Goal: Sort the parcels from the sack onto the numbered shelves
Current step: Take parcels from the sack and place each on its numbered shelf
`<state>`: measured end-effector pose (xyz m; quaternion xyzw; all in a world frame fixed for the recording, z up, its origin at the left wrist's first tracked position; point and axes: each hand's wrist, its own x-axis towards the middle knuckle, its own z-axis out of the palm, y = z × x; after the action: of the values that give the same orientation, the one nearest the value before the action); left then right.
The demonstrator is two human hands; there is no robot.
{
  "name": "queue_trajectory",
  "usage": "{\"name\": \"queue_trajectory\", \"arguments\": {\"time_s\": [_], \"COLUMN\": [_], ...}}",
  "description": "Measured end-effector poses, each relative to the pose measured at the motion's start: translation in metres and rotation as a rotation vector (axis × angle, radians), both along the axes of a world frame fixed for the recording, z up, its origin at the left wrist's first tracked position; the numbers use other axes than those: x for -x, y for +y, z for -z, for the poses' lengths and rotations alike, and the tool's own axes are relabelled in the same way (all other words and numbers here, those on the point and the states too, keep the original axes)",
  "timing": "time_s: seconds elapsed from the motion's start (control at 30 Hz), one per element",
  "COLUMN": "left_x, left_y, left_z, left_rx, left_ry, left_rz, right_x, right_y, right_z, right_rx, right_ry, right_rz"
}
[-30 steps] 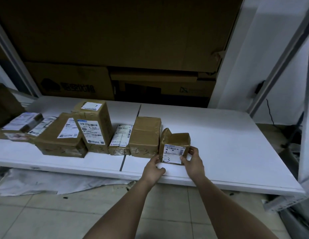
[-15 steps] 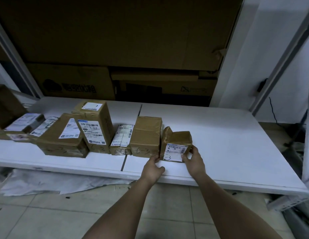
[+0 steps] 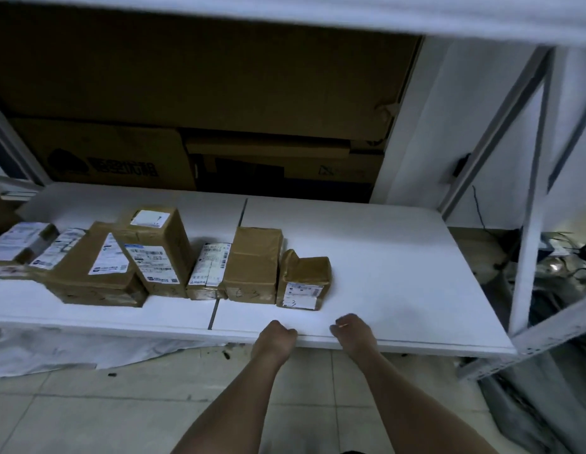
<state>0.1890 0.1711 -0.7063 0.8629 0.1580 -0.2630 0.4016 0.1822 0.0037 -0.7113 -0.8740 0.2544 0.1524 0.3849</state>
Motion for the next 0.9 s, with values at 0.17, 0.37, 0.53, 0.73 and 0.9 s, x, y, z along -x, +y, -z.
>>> {"name": "queue_trajectory", "arguments": {"time_s": [0.17,0.37,0.53,0.73,0.9], "left_x": [0.026,0.056,0.092,0.131,0.162], "left_y": [-0.012,-0.028,-0.043,-0.083,-0.137], "left_z": [-0.094,-0.25,-0.372,-0.463,-0.499], "left_rx": [-0.004,-0.021,-0.109,-0.169,-0.246], "left_ry": [0.105,0.154,0.095,0.045,-0.027], "left_rz": [0.088,0.234,0.392,0.541,0.676], "right_x": [0.027,0.075,0.121,0.172,0.216], "right_y": [-0.003,-0.002,-0.011,-0.042,-0.093], "right_z": [-0.101,-0.248,-0.363,-0.45,-0.483], "right_rx": [-0.05,-0.149,-0.246,-0.264,-0.247], "right_ry": [0.137,0.22,0.22,0.118,0.06], "right_rz": [-0.035,-0.045,0.009,0.101,0.15]}}
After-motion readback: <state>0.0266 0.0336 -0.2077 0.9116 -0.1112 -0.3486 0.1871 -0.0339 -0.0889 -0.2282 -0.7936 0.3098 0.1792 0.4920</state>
